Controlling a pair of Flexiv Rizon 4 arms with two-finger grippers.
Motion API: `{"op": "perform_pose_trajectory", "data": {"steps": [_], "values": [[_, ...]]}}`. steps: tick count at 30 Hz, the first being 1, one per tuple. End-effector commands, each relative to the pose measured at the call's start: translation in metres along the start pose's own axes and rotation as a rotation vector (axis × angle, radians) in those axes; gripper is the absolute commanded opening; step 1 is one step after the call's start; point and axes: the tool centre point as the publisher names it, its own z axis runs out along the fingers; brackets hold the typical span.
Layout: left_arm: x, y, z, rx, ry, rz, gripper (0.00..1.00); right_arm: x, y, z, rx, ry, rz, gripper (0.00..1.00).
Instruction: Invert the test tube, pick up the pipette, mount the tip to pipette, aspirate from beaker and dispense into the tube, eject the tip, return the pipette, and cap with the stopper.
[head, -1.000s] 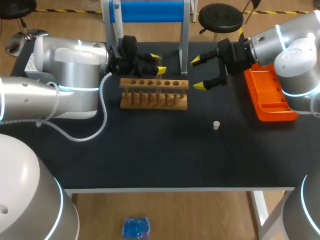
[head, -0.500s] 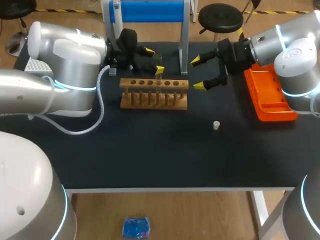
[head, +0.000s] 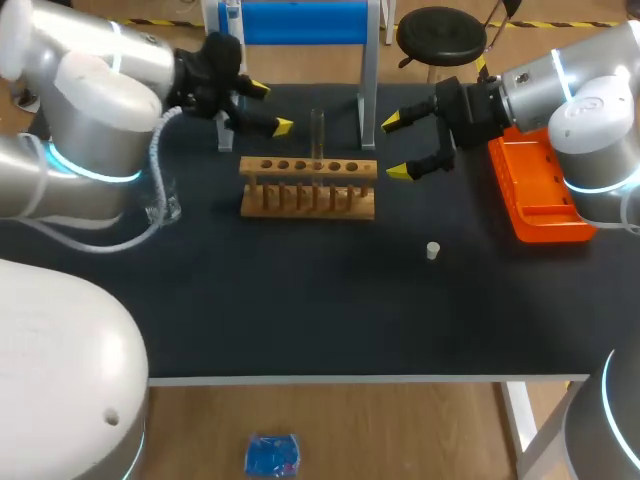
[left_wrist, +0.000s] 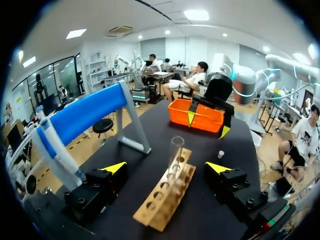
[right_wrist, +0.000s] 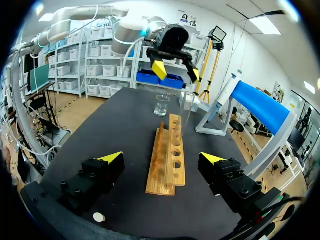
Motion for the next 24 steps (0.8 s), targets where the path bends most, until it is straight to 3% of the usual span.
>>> {"op": "perform_pose_trajectory", "data": {"steps": [1, 2, 23, 24], "values": [[0.0101, 0.0047, -0.0789, -0.104, -0.060, -0.036, 1.00, 0.0007, 0.0004, -0.0005, 0.002, -0.001, 0.000, 1.00], [0.0121, 0.0040, -0.0874, -0.082, -0.076, -0.053, 1.00, 0.0007, 0.0004, -0.0005, 0.002, -0.001, 0.000, 1.00], [0.0121, 0.0040, -0.0874, -0.082, -0.076, -0.053, 1.00, 0.0007, 0.0004, -0.0005, 0.002, -0.001, 0.000, 1.00], [0.0046, 0.0124, -0.0887, -0.071, -0.087, -0.060, 1.00, 0.0007, 0.0004, -0.0005, 0.002, -0.001, 0.000, 1.00]]}}
